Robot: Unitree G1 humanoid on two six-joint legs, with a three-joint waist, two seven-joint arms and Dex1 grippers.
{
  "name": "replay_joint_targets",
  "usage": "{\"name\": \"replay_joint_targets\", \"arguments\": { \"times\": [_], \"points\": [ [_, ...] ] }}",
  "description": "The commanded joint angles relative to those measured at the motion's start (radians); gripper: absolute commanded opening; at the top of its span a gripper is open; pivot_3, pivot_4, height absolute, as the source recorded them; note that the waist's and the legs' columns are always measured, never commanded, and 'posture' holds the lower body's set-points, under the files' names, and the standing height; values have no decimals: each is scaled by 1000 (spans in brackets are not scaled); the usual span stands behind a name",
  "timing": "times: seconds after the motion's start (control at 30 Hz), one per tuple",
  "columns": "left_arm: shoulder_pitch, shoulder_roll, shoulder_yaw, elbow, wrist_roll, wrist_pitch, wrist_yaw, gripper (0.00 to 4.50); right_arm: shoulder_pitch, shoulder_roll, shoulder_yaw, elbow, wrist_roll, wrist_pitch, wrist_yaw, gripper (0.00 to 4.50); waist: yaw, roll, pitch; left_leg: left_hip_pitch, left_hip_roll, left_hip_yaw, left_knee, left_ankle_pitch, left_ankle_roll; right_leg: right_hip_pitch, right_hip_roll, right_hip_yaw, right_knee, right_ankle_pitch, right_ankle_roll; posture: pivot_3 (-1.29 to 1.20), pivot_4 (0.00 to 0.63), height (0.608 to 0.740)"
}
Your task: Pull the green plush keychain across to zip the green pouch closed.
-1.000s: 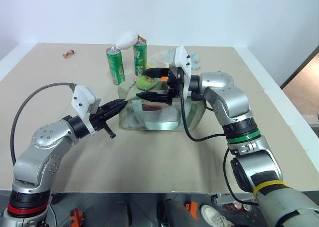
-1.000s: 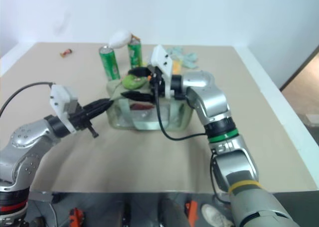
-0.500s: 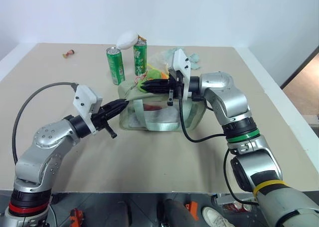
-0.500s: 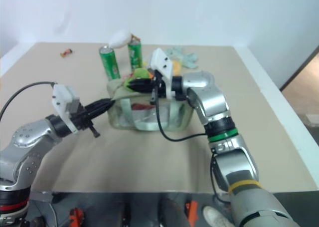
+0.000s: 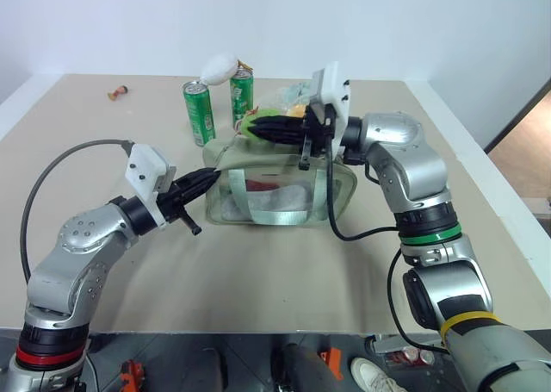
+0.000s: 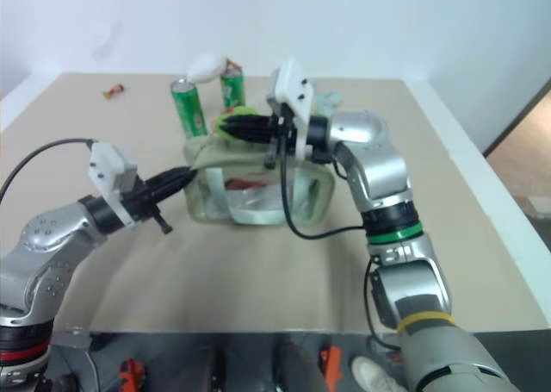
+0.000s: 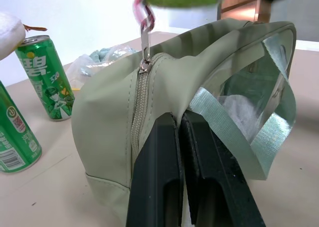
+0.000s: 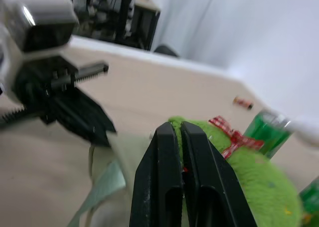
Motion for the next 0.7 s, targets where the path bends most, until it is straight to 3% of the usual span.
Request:
{"name": "replay_joint_targets", "arguments": {
  "times": [0.03, 0.7],
  "points": [
    [-11, 3, -18, 12, 13, 10, 5, 0, -8, -20, -50, -84, 41, 4, -15, 43, 0, 0, 0, 0, 0, 0, 0, 0, 0, 0, 0, 0, 0, 0, 0, 0, 150, 740],
    [-34, -2, -14, 14, -20, 38, -10, 0, -35, -90, -86, -121, 63, -18, -35, 43, 0, 0, 0, -1, 0, 0, 0, 0, 0, 0, 0, 0, 0, 0, 0, 0, 150, 740]
  ]
}}
